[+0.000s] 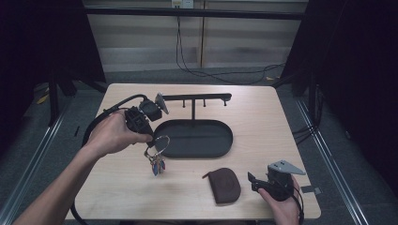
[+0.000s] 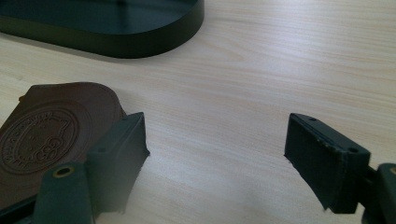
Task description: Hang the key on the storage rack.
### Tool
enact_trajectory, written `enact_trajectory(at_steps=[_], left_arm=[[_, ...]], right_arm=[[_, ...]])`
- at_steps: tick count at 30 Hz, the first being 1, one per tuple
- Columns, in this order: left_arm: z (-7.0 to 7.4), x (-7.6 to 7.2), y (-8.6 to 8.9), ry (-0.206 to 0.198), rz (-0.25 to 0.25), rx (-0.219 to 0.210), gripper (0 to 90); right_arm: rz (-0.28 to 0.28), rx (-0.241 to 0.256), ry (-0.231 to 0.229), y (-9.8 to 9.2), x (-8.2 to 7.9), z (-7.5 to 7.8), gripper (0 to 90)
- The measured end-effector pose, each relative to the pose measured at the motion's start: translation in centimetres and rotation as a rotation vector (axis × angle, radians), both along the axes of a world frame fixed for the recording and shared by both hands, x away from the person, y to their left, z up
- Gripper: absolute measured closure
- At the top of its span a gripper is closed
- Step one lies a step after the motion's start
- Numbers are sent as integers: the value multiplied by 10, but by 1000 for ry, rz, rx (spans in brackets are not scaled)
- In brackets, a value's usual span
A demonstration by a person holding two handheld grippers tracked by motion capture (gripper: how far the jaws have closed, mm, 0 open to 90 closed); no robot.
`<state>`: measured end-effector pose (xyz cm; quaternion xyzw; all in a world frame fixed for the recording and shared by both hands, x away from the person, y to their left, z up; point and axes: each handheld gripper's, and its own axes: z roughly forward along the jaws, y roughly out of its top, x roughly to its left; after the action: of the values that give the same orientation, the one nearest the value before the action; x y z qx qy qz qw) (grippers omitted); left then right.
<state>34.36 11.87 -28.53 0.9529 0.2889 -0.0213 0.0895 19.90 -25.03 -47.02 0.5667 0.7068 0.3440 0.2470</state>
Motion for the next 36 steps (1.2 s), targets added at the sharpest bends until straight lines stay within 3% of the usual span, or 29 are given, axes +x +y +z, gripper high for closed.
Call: enact_trajectory(at_steps=[7, 10, 11, 18, 23, 30, 36], left_arm=[[11, 10, 7, 13, 17, -22, 878], [17, 13, 7, 1, 19, -29, 878], [23, 14, 7, -25, 35, -31, 878], [31, 24, 3, -20, 35, -20, 878], [33, 36, 2, -22, 51, -22, 878], [28, 55, 3, -3, 110, -43, 878], [20, 73, 5, 12, 150, -30, 878]], right_arm=[[-10, 1, 10, -2, 1, -1, 204], [-7, 0, 12, -1, 1, -1, 204], [-6, 0, 12, -1, 1, -1, 204], [-1, 3, 13, 0, 2, -2, 204], [-3, 4, 12, -1, 1, -1, 204], [-4, 8, 11, -3, 1, -1, 204], [-8, 10, 14, -4, -1, -1, 205]])
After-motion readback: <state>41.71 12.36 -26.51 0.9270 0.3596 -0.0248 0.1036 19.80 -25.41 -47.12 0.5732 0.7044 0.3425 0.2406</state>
